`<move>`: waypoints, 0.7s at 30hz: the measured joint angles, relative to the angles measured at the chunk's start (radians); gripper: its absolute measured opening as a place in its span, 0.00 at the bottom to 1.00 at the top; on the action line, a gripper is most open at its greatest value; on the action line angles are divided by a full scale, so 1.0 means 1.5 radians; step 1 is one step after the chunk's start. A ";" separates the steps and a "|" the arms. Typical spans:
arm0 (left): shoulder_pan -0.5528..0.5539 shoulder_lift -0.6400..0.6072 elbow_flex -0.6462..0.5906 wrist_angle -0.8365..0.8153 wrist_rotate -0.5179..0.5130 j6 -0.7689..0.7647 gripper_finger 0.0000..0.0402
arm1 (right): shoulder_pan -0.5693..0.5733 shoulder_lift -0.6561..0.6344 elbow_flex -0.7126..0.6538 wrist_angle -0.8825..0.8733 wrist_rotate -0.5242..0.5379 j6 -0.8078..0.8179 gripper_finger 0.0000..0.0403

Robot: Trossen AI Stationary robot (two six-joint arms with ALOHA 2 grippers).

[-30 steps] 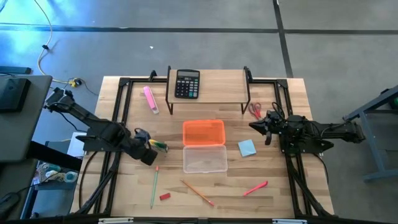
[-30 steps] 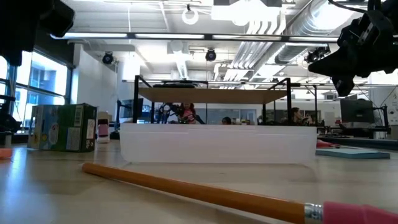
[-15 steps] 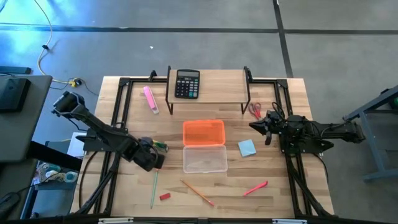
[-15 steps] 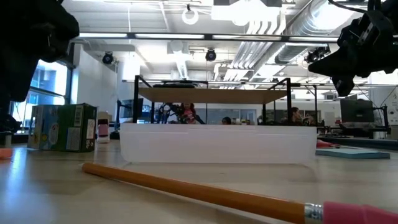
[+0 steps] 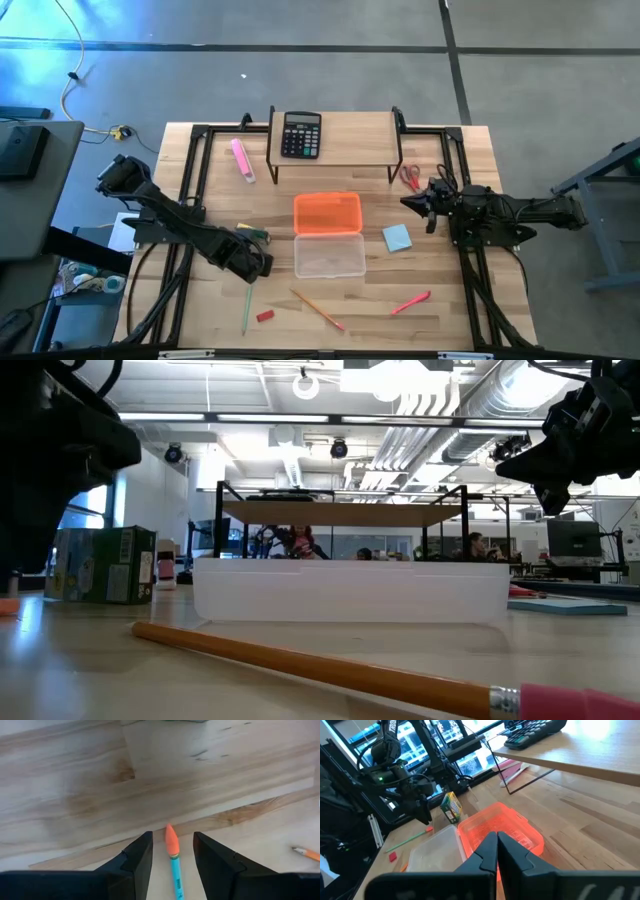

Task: Pack school essentials
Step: Put the blue pencil into the orange supply box

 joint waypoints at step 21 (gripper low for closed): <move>-0.015 0.036 -0.001 0.020 0.007 -0.025 0.33 | 0.000 0.000 0.000 -0.001 0.000 0.000 0.00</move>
